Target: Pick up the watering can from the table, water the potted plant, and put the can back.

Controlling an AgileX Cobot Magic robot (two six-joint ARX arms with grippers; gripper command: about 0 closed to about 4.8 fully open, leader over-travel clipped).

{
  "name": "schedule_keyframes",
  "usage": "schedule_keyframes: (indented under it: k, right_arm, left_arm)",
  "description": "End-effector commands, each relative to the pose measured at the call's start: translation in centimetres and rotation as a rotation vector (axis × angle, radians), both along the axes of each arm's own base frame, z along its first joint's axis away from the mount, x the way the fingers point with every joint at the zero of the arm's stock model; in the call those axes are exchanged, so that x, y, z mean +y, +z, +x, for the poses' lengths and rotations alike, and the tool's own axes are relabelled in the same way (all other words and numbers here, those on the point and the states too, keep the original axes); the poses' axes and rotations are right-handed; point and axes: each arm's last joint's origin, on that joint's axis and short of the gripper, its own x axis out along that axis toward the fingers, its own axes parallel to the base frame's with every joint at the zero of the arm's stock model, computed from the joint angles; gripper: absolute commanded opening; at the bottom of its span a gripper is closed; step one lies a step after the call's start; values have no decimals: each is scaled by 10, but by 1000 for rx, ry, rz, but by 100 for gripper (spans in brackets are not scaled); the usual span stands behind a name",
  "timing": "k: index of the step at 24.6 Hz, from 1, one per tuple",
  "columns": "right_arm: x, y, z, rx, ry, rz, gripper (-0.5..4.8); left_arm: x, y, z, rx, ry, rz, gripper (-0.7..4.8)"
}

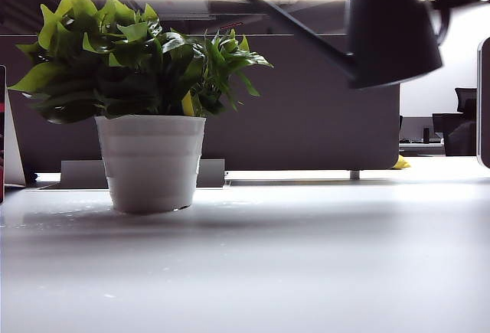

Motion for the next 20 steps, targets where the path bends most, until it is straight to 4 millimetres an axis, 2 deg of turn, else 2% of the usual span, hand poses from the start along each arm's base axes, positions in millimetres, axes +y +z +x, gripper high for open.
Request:
schedule_keyframes:
  k: [1,3,6,10,12,16,20]
  right_arm:
    - [22,51,-12,-197,32,1,-5]
    - [36,61,-10,-202,17,-50,-5]
    - [53,73,-8,-212,4,-97,-6]
    - [53,82,-6,-237,-29,-164,-5]
    - [52,85,-5,-249,-64,-221,-5]
    - [52,88,-2,-231,-70,-255,-5]
    - [58,86,0,-249,-67,-359,-5]
  left_arm:
    - [1,9,-1,-17,12,-1,479]
    - [2,16,-1,-18,16,-2,479]
    - [16,28,2,2,74,6,479]
    - [39,43,4,5,178,11,479]
    - [45,43,5,12,185,19,479]
    - [42,35,10,81,120,7,479]
    - [40,33,13,95,89,-2,479]
